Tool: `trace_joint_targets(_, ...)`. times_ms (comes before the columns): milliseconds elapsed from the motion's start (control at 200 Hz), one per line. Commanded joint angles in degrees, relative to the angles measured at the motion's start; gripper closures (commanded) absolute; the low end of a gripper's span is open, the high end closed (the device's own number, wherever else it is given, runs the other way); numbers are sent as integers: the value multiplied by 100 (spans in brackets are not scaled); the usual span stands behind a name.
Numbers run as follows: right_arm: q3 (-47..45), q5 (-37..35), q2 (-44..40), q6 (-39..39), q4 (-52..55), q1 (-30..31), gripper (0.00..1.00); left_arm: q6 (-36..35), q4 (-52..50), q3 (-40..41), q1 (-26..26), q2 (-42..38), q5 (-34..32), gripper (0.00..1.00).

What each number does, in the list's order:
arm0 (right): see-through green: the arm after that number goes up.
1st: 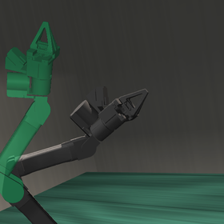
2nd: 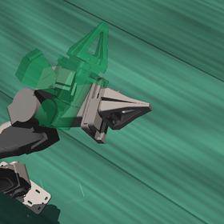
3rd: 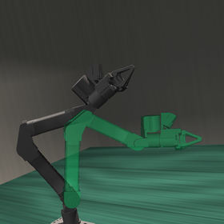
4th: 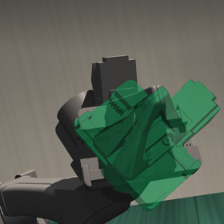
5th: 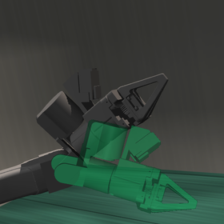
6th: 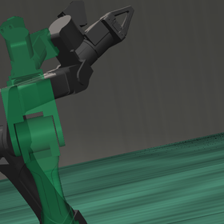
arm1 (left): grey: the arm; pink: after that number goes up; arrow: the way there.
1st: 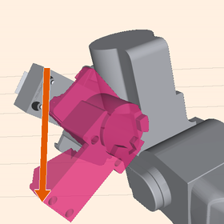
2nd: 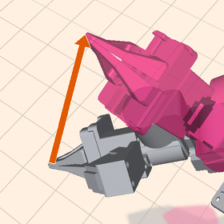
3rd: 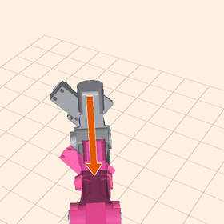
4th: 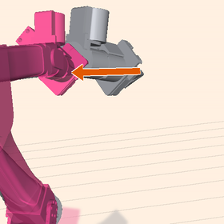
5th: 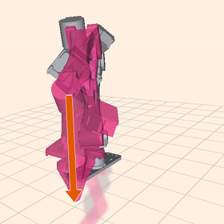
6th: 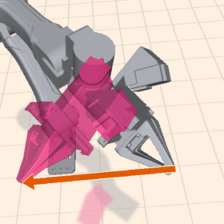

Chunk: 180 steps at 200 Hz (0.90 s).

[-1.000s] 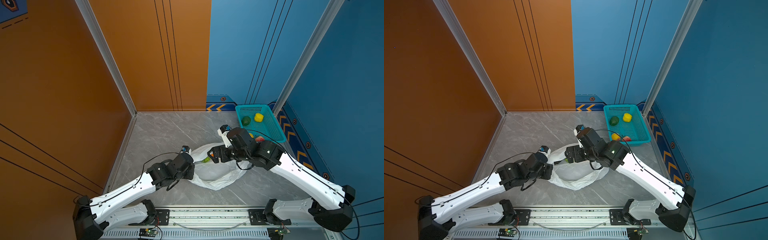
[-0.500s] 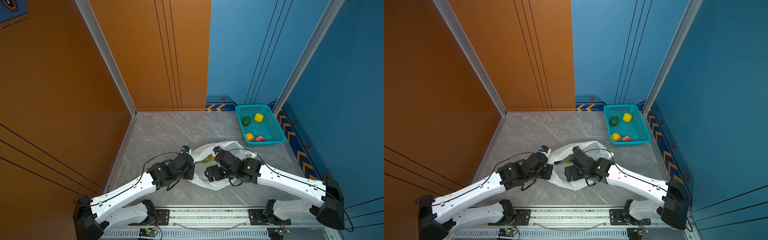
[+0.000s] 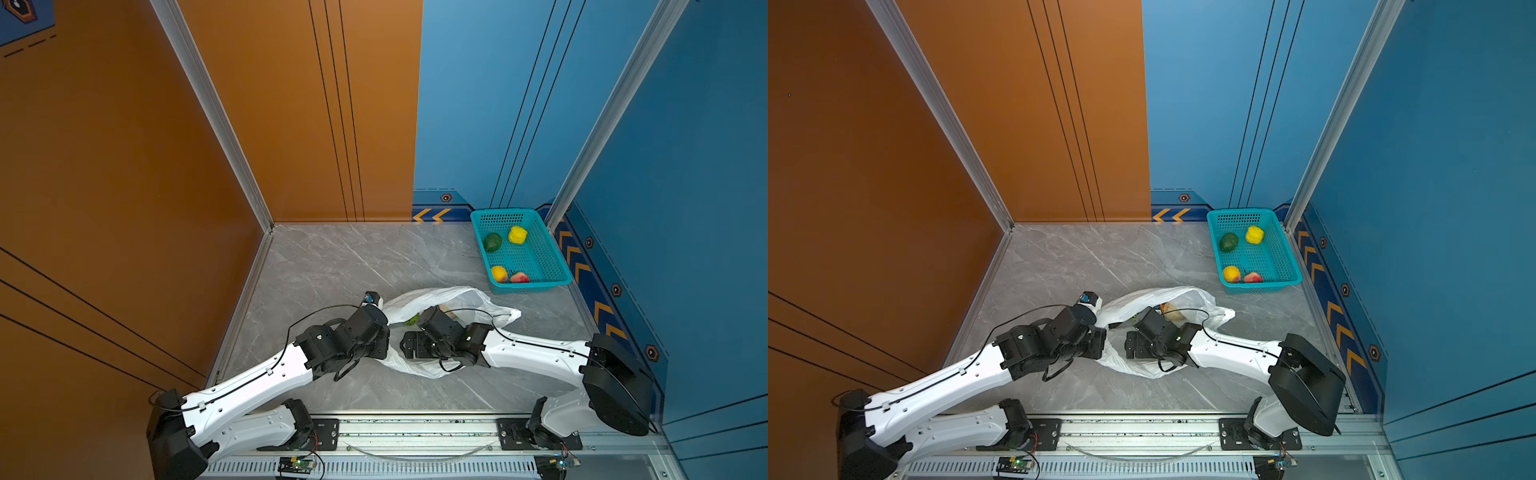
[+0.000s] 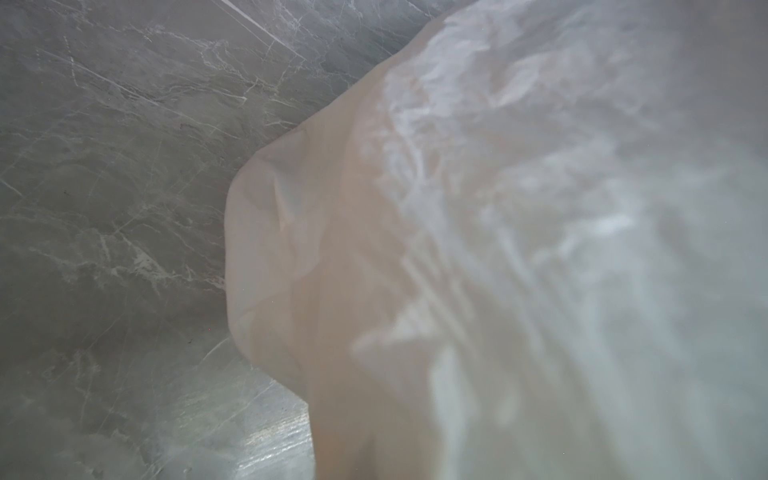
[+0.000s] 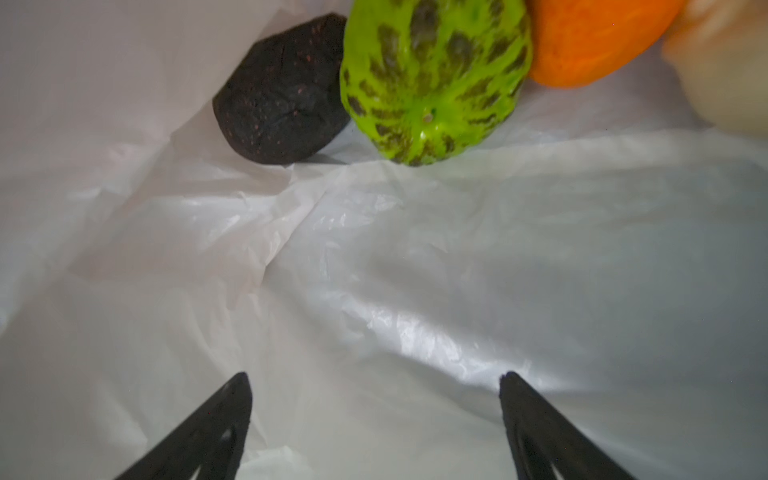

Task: Untie the knot of the plastic bag and take out the fruit
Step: Pick up the fruit from the plastic bag.

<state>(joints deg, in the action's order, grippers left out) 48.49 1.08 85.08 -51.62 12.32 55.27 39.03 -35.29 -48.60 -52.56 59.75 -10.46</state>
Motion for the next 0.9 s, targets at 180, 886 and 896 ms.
trace_joint_targets(180, -124, -690, 411, -1315, -1350, -318, 11, 18, 79, -131, -46, 81, 50, 100)
trace_joint_targets(886, -18, -1228, 1580, -2239, -2793, -644, 10, -9, 134, -108, -91, 11, 135, 100)
trace_joint_targets(896, -9, -1221, 1588, -2239, -2798, -652, 10, -9, 136, -106, -96, 11, 137, 100)
